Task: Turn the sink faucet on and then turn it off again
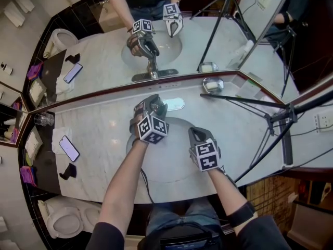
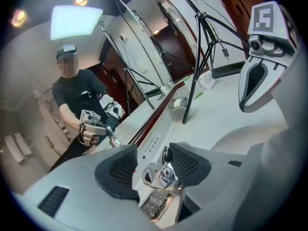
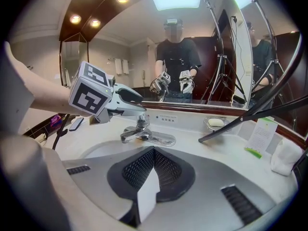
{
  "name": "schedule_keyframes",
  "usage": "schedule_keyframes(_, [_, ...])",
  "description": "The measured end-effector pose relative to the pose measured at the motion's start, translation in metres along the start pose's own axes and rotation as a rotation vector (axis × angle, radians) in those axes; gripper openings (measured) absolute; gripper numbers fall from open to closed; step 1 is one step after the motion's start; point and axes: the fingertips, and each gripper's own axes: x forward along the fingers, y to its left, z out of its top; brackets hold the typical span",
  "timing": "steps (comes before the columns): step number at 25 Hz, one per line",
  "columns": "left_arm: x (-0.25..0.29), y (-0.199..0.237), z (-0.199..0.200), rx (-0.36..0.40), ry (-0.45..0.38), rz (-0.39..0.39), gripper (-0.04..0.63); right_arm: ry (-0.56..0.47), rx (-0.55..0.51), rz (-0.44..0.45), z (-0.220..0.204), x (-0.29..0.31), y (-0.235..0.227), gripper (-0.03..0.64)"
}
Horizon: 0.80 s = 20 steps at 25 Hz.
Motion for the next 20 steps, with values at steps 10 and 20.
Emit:
schedule_keyframes(10, [0.000, 0.000, -0.001, -0.032, 0.009, 0.001, 0.212, 0.002, 0.004, -0.006, -0.004, -0.004, -0.004, 0.017])
schedule_keyframes(20, [-0.036, -0.005, -0.005, -0.046, 0.018, 0.023, 0.206, 0.002, 0.002, 0.005, -0.011, -0.015, 0.010, 0.017])
